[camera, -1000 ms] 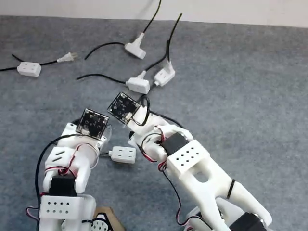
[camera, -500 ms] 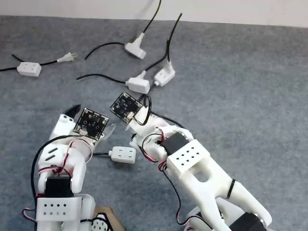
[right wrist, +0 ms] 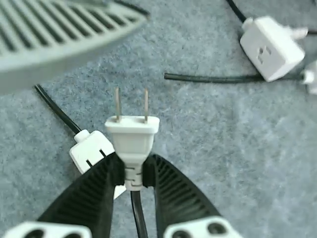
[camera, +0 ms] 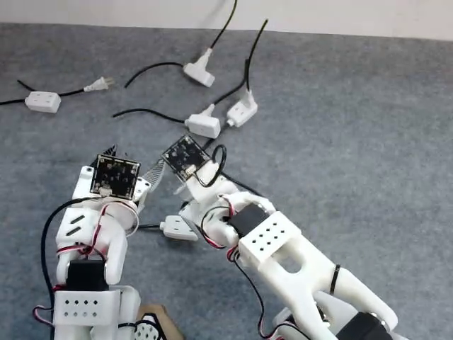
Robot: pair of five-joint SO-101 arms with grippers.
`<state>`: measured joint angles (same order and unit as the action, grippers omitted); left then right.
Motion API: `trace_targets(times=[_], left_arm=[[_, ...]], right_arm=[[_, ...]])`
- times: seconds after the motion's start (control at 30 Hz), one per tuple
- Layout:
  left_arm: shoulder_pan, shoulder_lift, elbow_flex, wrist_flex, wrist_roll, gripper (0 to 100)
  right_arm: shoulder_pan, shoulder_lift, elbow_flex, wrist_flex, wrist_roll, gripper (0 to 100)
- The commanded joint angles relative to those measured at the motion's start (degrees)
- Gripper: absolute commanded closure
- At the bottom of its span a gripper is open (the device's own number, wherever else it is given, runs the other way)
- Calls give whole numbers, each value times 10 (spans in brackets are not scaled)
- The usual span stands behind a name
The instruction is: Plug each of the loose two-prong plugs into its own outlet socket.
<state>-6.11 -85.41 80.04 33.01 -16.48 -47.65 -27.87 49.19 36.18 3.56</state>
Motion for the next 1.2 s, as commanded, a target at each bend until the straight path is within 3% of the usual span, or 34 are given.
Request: trace_targets(times=[0.0,0.57,1.17], left_arm=[[9,0,15,-16,14,684],[46,0,59,-40,24,684],[47,0,97,-38,12,684]], right_arm=[[-7,-7,-3,-17,-15,991],[-42,-85,2,7,-2,991],[-9,-153,-85,129,61,991]])
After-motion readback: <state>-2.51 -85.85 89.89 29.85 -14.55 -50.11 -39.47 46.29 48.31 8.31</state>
